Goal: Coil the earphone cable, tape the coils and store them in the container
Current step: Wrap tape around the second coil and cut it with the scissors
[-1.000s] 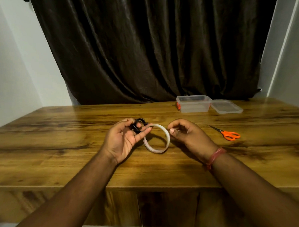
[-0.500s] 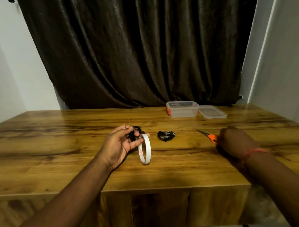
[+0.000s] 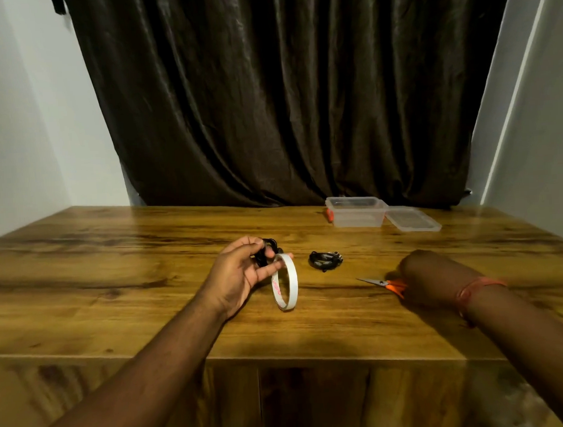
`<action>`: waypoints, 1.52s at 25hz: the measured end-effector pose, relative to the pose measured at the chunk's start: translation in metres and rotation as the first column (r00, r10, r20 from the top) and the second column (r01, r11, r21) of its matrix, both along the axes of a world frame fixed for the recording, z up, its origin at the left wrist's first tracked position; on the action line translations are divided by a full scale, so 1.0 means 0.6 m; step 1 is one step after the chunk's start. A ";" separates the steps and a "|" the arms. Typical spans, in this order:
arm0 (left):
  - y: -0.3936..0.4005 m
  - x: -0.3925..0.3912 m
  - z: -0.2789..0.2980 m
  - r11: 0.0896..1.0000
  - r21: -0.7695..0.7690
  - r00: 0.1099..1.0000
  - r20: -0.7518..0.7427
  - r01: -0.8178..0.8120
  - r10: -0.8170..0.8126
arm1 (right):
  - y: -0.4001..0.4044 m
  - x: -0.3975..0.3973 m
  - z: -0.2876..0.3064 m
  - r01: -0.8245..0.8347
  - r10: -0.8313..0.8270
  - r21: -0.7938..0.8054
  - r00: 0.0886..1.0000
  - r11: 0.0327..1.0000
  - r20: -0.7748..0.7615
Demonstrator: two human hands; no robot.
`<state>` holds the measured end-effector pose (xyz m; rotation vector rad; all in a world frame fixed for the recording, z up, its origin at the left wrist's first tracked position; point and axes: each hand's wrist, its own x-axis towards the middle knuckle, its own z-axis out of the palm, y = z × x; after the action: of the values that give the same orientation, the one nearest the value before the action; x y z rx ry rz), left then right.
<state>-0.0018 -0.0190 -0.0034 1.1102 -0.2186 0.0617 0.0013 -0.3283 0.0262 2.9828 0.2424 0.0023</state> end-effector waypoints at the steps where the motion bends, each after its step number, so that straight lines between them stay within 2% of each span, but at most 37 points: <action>1: 0.000 0.000 0.000 1.000 0.002 1.000 0.000 0.000 0.000 | 0.004 -0.002 -0.001 -0.008 0.008 0.017 1.000 1.000 0.016; 5: 0.001 0.004 -0.002 1.000 0.005 1.000 -0.001 -0.019 0.019 | 0.027 -0.008 0.002 0.025 -0.026 0.026 0.999 0.999 0.027; 6: 0.001 0.005 -0.004 1.000 0.007 1.000 -0.004 -0.024 0.024 | 0.035 -0.012 0.002 0.029 -0.032 0.075 0.999 0.997 0.038; 7: 0.002 0.006 -0.005 1.000 0.008 1.000 -0.008 -0.025 0.025 | 0.044 -0.016 0.002 0.041 -0.053 0.209 0.997 0.977 0.051; 8: 0.003 0.007 -0.006 1.000 0.006 1.000 -0.008 -0.023 0.023 | 0.055 -0.021 -0.001 0.062 -0.090 0.456 0.995 0.888 0.041; 9: 0.003 0.009 -0.006 1.000 0.001 1.000 -0.002 -0.020 0.020 | 0.070 -0.029 -0.007 0.088 -0.118 0.768 0.993 0.635 -0.016; 10: 0.003 0.010 -0.006 1.000 -0.007 1.000 0.006 -0.017 0.018 | 0.091 -0.043 -0.010 0.109 -0.070 0.971 0.993 0.215 -0.096; 11: 0.002 0.011 -0.006 1.000 -0.014 1.000 0.014 -0.016 0.016 | 0.113 -0.058 -0.013 0.126 0.045 0.976 0.992 -0.179 -0.120; 12: 0.001 0.012 -0.007 1.000 -0.019 1.000 0.020 -0.018 0.019 | 0.138 -0.071 -0.018 0.152 0.188 0.890 0.979 -0.429 -0.077; 13: 0.000 0.012 -0.007 1.000 -0.019 0.999 0.026 -0.024 0.024 | 0.164 -0.081 -0.024 0.170 0.306 0.830 0.952 -0.531 0.000; 14: 0.000 0.011 -0.008 0.999 -0.012 0.999 0.034 -0.031 0.032 | 0.191 -0.090 -0.025 0.170 0.392 0.820 0.917 -0.546 0.071; 15: -0.001 0.010 -0.008 0.999 -0.002 0.998 0.042 -0.037 0.037 | 0.217 -0.094 -0.027 0.137 0.431 0.843 0.894 -0.520 0.120; 16: 0.001 0.010 -0.008 0.999 0.000 0.998 0.048 -0.042 0.042 | 0.238 -0.092 -0.029 0.082 0.413 0.871 0.899 -0.485 0.145; 20: 0.006 0.013 -0.007 0.991 -0.127 0.997 0.055 -0.043 0.051 | 0.254 -0.038 -0.026 -0.119 0.073 0.925 0.985 -0.360 0.155; 22: 0.004 0.013 -0.007 0.991 -0.133 0.997 0.063 -0.028 0.037 | 0.242 -0.013 -0.023 -0.124 0.027 0.930 0.989 -0.347 0.142; 27: 0.004 0.017 -0.009 0.989 -0.147 0.997 0.077 -0.008 0.020 | 0.230 0.013 -0.045 -0.044 0.216 0.939 0.968 -0.341 0.124; 31: 0.005 0.018 -0.007 0.980 -0.197 0.994 0.104 -0.005 0.026 | 0.225 0.021 -0.056 0.019 0.387 0.935 0.913 -0.355 0.129; 34: 0.009 0.019 -0.006 0.976 -0.216 0.994 0.109 0.006 0.018 | 0.225 0.020 -0.060 0.071 0.502 0.934 0.856 -0.349 0.122; 36: 0.012 0.020 -0.007 0.971 -0.238 0.994 0.111 0.014 0.013 | 0.224 0.015 -0.061 0.163 0.594 0.929 0.801 -0.331 0.071; 38: 0.012 0.021 -0.008 0.968 -0.252 0.994 0.107 0.008 0.019 | 0.223 0.008 -0.059 0.274 0.715 0.927 0.699 -0.255 -0.010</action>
<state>0.0107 -0.0117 -0.0080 0.8544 -0.2965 0.1510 0.0061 -0.1946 -0.0092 4.0147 2.0093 -1.7718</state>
